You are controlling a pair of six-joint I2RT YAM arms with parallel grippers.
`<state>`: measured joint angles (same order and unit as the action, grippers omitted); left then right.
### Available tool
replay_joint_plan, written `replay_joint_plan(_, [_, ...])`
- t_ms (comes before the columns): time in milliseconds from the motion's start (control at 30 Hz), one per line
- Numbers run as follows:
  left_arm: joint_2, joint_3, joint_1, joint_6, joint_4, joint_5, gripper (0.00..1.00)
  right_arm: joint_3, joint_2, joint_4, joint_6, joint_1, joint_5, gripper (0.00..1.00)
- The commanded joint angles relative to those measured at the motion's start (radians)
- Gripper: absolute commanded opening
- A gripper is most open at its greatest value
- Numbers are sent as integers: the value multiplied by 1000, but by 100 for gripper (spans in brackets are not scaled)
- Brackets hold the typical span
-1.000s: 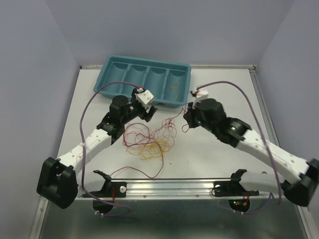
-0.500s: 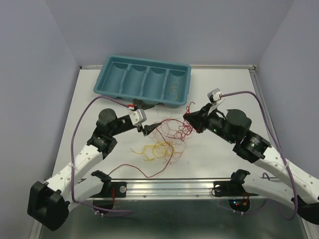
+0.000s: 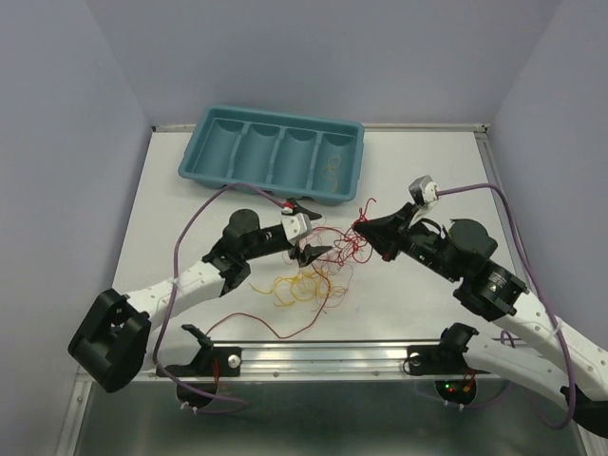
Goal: Untangle the cables
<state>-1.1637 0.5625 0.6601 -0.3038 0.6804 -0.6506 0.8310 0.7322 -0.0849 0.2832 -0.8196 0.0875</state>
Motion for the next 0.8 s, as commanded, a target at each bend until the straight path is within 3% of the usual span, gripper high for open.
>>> replay_joint_plan(0, [-43,7,45,22,143,55,87,-15,-25,76,4,-6,24,1])
replay_joint_plan(333, [-188,63,113,11,137,69,82,-24,-60,111,14,-6,29,1])
replay_joint_plan(467, [-251,117,138,20,142,167,77,-29,-57,125,20,-6,52,1])
replay_joint_plan(567, [-277,131,138,28,169,119,72,-32,-59,129,20,-6,49,1])
replay_joint_plan(633, [-312,149,159,0,153,88,53,-41,-73,143,27,-4,40,1])
replay_joint_plan(667, [-326,160,174,0,128,97,31,-46,-80,149,30,-6,35,1])
replay_joint_plan(767, [-379,203,213,-69,41,167,0,-58,-134,180,39,-4,28,1])
